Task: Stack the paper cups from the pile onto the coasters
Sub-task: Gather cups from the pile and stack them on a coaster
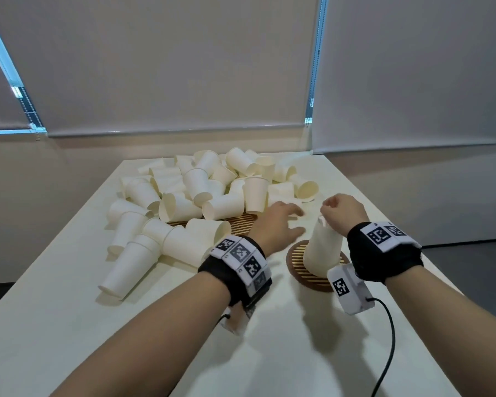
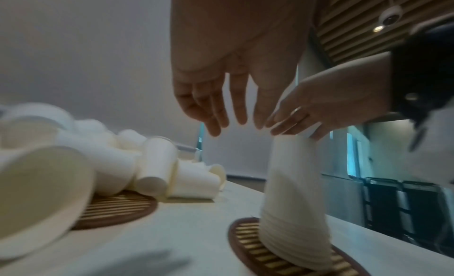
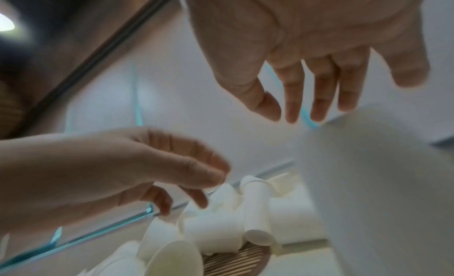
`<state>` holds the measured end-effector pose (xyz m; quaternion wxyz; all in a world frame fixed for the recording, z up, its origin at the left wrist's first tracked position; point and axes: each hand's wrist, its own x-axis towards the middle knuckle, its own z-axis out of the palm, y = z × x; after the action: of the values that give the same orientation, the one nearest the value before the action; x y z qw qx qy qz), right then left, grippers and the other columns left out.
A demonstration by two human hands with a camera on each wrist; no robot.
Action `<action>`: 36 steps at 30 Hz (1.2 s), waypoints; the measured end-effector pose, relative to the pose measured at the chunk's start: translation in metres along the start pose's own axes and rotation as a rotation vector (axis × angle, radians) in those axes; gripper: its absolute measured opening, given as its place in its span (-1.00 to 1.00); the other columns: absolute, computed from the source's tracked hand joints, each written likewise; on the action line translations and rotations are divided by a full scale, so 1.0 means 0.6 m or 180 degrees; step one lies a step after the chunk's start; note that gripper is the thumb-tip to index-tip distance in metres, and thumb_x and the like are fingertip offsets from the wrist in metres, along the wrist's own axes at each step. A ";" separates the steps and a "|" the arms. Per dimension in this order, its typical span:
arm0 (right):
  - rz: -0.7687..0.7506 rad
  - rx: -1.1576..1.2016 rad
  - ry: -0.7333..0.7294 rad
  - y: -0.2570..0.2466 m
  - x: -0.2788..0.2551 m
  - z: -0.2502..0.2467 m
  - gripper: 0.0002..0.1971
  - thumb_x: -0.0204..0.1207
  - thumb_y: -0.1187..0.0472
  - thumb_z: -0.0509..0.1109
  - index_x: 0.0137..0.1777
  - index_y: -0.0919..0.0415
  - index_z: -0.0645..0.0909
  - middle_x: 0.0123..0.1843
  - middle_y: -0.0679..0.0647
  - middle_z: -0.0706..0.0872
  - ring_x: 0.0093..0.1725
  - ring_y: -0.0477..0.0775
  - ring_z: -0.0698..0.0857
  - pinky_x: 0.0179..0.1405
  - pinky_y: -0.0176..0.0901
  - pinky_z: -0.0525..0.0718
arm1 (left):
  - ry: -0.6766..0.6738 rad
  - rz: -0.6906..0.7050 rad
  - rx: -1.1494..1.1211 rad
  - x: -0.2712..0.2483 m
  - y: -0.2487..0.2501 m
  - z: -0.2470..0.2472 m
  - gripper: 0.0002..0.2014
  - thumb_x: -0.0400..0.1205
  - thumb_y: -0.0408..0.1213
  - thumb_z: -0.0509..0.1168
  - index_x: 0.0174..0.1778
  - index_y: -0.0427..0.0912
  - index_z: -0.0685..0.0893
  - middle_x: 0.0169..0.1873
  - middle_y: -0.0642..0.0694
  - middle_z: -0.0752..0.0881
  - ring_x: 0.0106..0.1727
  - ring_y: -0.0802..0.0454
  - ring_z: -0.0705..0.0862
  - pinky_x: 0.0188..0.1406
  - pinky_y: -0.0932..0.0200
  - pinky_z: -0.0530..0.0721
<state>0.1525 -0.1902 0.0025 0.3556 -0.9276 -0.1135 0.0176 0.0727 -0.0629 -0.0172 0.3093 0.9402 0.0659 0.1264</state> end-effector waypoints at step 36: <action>-0.0567 0.1228 -0.0333 -0.130 -0.052 0.190 -0.69 0.56 0.42 0.14 0.13 0.27 0.69 -0.03 0.09 0.60 -0.05 0.06 0.54 -0.06 -0.26 0.44 | 0.1144 -0.1931 -0.0835 -0.094 -0.243 -0.118 -0.71 0.62 -0.33 0.26 0.25 -0.23 0.66 0.21 -0.18 0.68 0.31 -0.11 0.59 0.30 0.08 0.57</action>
<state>0.0937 -0.0665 -0.0323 0.5202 -0.8265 -0.2079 0.0557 -0.0076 0.0822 -0.0607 0.4340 0.7932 0.3779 0.1995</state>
